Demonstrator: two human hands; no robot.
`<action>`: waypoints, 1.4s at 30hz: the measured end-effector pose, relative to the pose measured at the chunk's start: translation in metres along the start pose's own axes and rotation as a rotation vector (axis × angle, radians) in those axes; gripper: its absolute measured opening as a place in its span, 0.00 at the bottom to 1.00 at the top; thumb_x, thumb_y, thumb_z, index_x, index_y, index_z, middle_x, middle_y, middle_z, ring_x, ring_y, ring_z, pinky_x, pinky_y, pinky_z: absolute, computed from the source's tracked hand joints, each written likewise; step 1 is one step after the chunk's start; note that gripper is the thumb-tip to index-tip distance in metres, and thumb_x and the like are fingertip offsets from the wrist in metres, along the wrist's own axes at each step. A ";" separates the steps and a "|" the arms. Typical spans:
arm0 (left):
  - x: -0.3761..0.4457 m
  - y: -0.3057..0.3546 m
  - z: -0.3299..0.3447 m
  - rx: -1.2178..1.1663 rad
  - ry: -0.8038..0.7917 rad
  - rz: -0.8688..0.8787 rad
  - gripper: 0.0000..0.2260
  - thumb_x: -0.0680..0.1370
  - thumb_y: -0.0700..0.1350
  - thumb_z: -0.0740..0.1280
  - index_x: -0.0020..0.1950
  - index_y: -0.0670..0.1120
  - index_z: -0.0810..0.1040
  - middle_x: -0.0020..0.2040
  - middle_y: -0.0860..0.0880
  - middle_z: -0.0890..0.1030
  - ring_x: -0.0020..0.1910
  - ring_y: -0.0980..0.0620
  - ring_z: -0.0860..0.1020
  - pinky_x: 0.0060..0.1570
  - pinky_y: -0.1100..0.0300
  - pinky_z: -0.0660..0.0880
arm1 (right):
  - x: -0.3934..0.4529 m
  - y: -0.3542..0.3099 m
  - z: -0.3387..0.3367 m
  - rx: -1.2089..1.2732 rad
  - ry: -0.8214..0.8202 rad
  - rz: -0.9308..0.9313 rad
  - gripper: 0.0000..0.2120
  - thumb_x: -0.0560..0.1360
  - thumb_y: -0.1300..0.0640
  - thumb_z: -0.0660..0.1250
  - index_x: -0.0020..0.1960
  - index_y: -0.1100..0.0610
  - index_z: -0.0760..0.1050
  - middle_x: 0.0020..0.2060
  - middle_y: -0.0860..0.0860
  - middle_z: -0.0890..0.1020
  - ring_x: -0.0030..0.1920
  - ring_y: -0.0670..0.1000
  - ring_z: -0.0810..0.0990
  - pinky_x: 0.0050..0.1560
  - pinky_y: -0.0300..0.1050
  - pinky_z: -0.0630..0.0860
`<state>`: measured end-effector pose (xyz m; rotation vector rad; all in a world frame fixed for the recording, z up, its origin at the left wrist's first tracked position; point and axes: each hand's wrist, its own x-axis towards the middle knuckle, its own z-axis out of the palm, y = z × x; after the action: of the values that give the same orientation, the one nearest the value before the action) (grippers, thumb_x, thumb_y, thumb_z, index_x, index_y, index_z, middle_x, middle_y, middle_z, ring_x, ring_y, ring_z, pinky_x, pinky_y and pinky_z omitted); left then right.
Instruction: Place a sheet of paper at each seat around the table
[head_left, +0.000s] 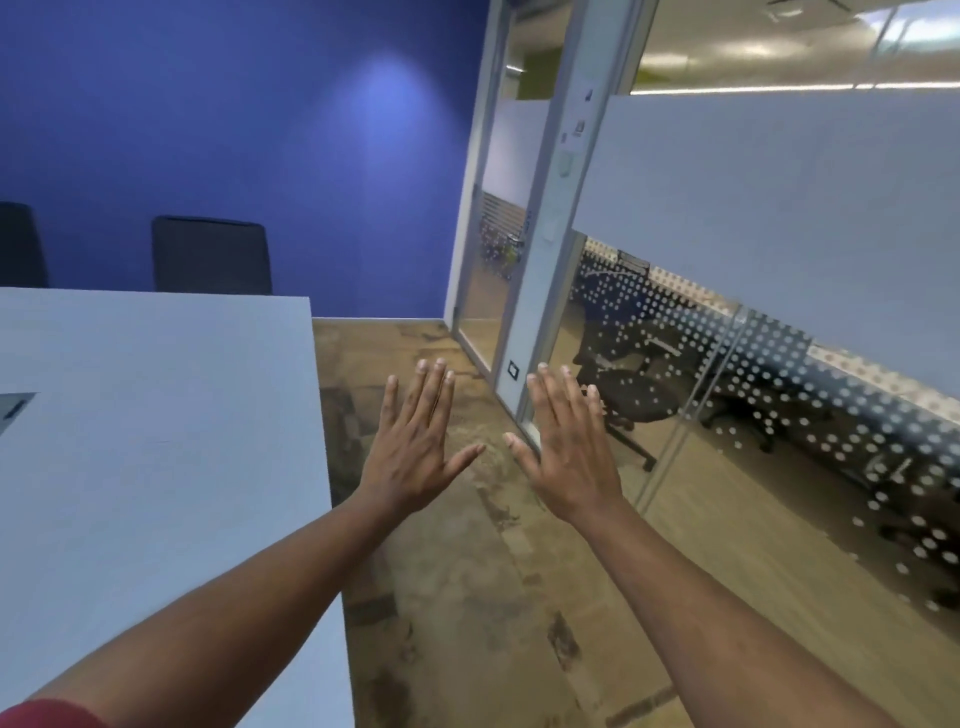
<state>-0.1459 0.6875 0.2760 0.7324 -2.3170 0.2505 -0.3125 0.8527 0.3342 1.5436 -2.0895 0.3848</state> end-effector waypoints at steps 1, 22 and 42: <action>0.008 0.004 0.004 0.001 -0.008 -0.011 0.45 0.84 0.72 0.52 0.89 0.42 0.48 0.89 0.43 0.46 0.88 0.44 0.42 0.85 0.36 0.44 | 0.009 0.009 0.003 0.026 0.002 -0.004 0.39 0.84 0.34 0.51 0.87 0.55 0.52 0.87 0.53 0.53 0.87 0.56 0.47 0.85 0.65 0.47; 0.220 -0.053 0.197 0.187 -0.006 -0.238 0.46 0.82 0.75 0.51 0.89 0.45 0.46 0.89 0.43 0.42 0.88 0.41 0.41 0.82 0.29 0.37 | 0.283 0.169 0.212 0.137 0.035 -0.195 0.40 0.83 0.29 0.47 0.87 0.50 0.50 0.88 0.52 0.49 0.87 0.55 0.43 0.85 0.66 0.43; 0.262 -0.233 0.273 0.672 -0.119 -0.758 0.46 0.82 0.76 0.50 0.89 0.46 0.49 0.89 0.42 0.44 0.88 0.39 0.43 0.82 0.27 0.42 | 0.543 0.050 0.415 0.530 -0.007 -0.733 0.40 0.83 0.29 0.45 0.86 0.53 0.56 0.87 0.54 0.55 0.87 0.59 0.51 0.84 0.69 0.50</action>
<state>-0.3242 0.2823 0.2409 1.9222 -1.8644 0.6463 -0.5780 0.2215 0.2937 2.4664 -1.3221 0.6747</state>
